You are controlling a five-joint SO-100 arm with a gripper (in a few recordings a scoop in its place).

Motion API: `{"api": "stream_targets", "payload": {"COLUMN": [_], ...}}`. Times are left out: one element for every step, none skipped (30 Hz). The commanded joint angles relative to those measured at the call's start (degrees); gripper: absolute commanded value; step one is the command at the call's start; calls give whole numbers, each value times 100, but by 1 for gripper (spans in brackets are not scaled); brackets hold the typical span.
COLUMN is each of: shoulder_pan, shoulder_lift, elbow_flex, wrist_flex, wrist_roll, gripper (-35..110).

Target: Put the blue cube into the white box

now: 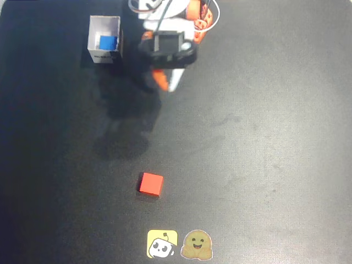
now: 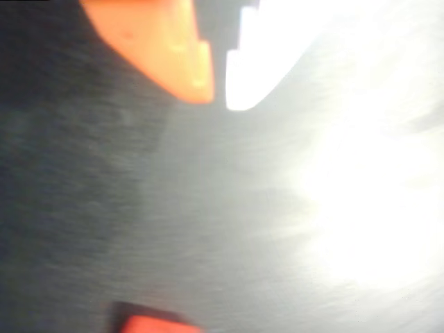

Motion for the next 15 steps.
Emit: {"api": "stream_targets", "payload": {"shoulder_pan": [-202,-246,-255,-264,-255,-229,-229,-229,-220,-211,-202,-202,-202,-193,-193], "shoulder_lift": [642,642,642,642,642,642,642,642,642,642,642,642,642,642,642], "elbow_flex": [114,79,70,62,62,97,105,141,211,290,360,439,536,624,738], "wrist_flex": [316,422,475,545,642,703,800,940,1020,1063,1081,1107,1116,1116,1081], "wrist_roll": [26,35,18,18,35,35,62,220,237,246,290,343,378,413,431], "gripper": [0,0,0,0,0,0,0,0,0,0,0,0,0,0,0]}}
